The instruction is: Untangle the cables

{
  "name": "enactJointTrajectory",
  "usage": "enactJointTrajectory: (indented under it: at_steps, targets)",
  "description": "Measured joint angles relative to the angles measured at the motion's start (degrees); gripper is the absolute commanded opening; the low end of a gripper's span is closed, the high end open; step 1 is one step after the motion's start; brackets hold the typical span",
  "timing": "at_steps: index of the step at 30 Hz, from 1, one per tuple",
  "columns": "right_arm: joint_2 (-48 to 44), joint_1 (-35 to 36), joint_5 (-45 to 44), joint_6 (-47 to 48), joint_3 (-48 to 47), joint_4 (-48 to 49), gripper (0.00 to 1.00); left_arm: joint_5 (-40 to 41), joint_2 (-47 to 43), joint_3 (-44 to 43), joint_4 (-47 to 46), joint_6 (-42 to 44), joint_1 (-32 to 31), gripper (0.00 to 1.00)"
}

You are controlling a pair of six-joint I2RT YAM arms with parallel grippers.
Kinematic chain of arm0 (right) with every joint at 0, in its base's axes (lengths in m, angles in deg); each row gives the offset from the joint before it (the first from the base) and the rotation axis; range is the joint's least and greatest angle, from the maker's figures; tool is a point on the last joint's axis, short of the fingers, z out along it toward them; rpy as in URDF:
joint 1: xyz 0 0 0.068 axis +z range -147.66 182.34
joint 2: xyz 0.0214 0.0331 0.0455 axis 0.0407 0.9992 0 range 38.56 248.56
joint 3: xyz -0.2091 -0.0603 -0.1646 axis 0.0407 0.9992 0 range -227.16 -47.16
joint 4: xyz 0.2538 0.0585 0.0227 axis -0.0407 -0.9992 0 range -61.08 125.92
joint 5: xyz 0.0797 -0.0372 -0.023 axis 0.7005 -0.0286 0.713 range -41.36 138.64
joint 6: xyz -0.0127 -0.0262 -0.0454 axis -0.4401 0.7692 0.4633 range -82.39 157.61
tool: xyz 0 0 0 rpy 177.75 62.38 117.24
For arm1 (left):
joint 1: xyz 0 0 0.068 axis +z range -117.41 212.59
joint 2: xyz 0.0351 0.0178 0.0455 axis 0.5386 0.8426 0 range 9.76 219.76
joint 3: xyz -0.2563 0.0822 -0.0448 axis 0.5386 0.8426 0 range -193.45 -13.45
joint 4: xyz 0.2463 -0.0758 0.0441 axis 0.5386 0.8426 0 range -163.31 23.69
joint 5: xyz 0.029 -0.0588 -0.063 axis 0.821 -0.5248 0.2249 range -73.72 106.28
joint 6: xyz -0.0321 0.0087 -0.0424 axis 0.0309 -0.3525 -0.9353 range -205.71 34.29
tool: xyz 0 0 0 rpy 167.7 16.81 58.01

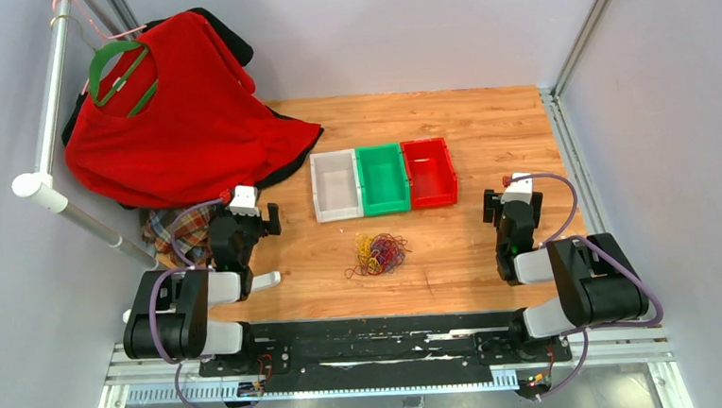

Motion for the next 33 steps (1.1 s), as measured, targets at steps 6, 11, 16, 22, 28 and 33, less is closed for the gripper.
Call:
enactJointTrajectory:
  at_steps: [6,11,16,22,28,33]
  targets:
    - [0.0,0.0,0.0,0.0,0.0,0.0,0.77,0.0,0.0,0.0,0.0,0.0,0.0,0.98]
    - [-0.1,0.0,0.0,0.0,0.0,0.0,0.78,1.2,0.0,-0.1,0.1,-0.2,0.0,0.98]
    - [-8.2,1.0,-2.9,0.1,-4.0,-13.2,0.78,3.0,-5.2,-8.2,16.9,0.2,0.0,0.98]
    - [-19.5,1.3,-0.1,-5.5,-17.1,-31.6,0.78,-1.8,-9.7,-30.0,48.5,5.3,0.0,0.98]
    - [-21.7,0.3,18.7,-16.9,-19.0,-36.3,0.78,-10.7,-8.8,-39.2,73.2,9.7,0.0,0.98]
    - [-17.3,-0.7,35.3,-28.2,-20.3,-36.7,0.78,-20.4,-8.7,-39.6,84.0,10.9,-0.7,0.98]
